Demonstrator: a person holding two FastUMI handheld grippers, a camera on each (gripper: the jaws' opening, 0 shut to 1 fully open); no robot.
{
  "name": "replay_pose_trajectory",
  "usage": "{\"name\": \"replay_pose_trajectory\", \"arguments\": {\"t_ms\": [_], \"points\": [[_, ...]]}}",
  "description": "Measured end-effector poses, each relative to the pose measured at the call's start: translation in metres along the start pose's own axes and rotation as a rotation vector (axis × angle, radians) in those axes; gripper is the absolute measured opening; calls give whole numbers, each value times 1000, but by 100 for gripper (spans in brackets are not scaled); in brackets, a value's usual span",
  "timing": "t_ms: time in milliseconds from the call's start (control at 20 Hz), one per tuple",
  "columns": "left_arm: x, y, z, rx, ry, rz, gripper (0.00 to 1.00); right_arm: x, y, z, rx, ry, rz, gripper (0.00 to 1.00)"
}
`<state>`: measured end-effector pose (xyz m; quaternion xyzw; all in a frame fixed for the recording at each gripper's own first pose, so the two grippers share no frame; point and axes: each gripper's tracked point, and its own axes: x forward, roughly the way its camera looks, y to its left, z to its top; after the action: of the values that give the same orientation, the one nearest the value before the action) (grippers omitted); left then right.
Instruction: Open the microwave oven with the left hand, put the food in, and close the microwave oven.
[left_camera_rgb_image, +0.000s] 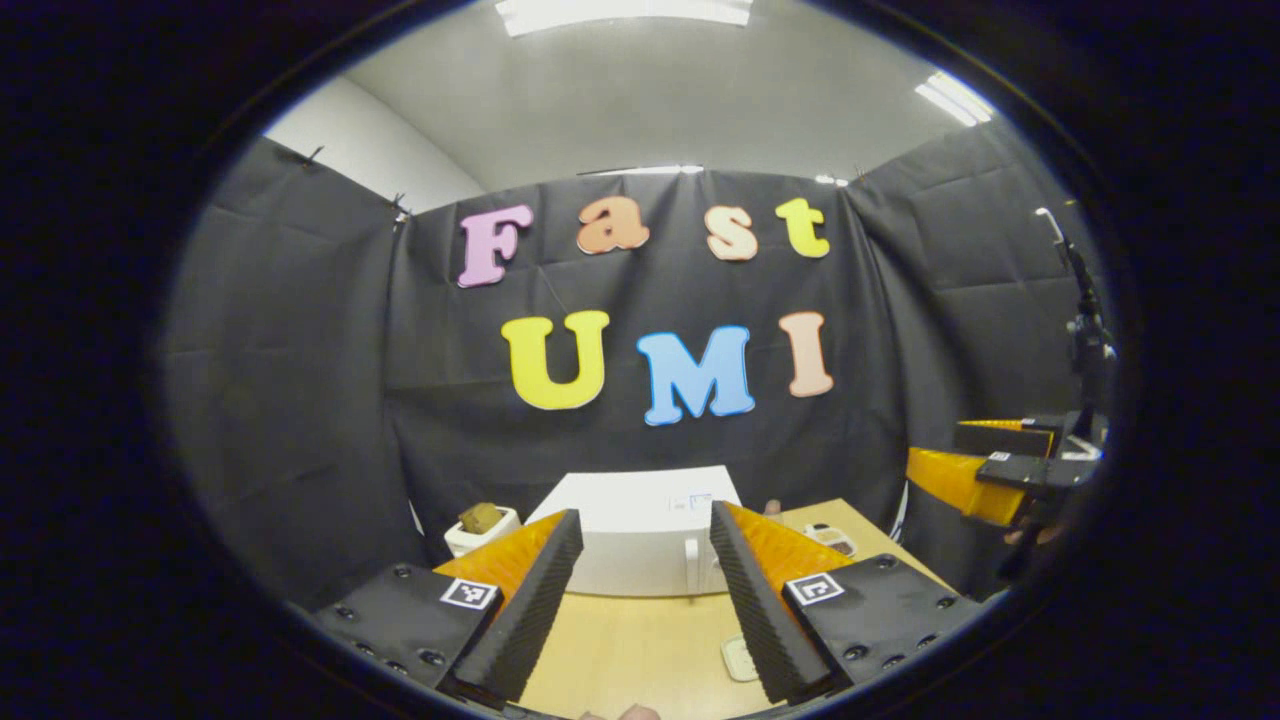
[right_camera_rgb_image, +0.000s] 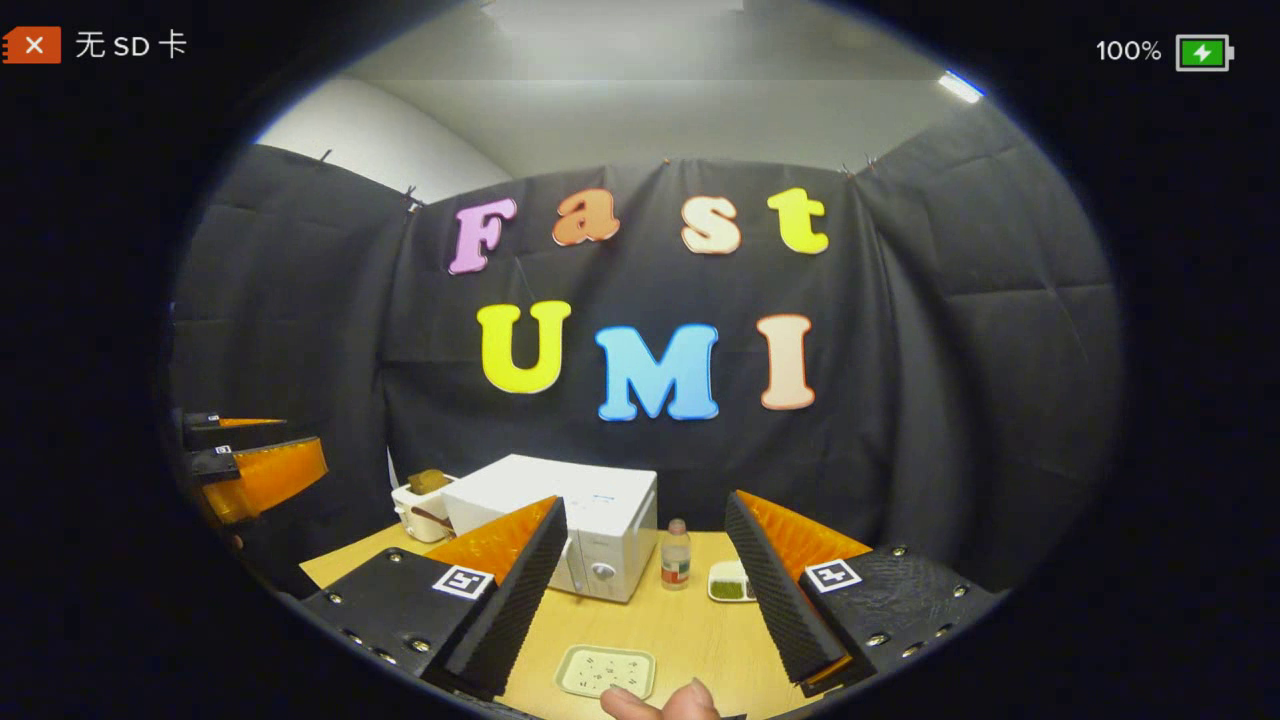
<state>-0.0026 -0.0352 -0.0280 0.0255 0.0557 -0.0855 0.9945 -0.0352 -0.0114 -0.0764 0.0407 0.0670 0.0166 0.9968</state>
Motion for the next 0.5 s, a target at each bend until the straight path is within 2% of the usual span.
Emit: {"name": "replay_pose_trajectory", "arguments": {"t_ms": [100, 200, 250, 300, 400, 450, 500], "points": [[-19, 13, 24, 9, -53, 11, 89, -3, 22, 17, -8, -40, 12, 97], [-28, 29, 32, 51, -71, 19, 97, -6, 40, 25, -10, -43, 15, 97], [-34, 36, 33, 63, -90, 25, 97, -7, 48, 31, -24, -64, 16, 97], [-38, 44, 35, 58, -102, 30, 89, -8, 53, 37, -51, -81, 2, 97], [-48, 60, 28, 24, -101, 39, 89, -11, 68, 43, -106, -99, -8, 97], [-51, 71, 25, 6, -104, 44, 98, -13, 80, 45, -117, -111, -2, 98], [-54, 82, 21, -7, -97, 49, 98, -14, 88, 47, -112, -120, 0, 97]]}}
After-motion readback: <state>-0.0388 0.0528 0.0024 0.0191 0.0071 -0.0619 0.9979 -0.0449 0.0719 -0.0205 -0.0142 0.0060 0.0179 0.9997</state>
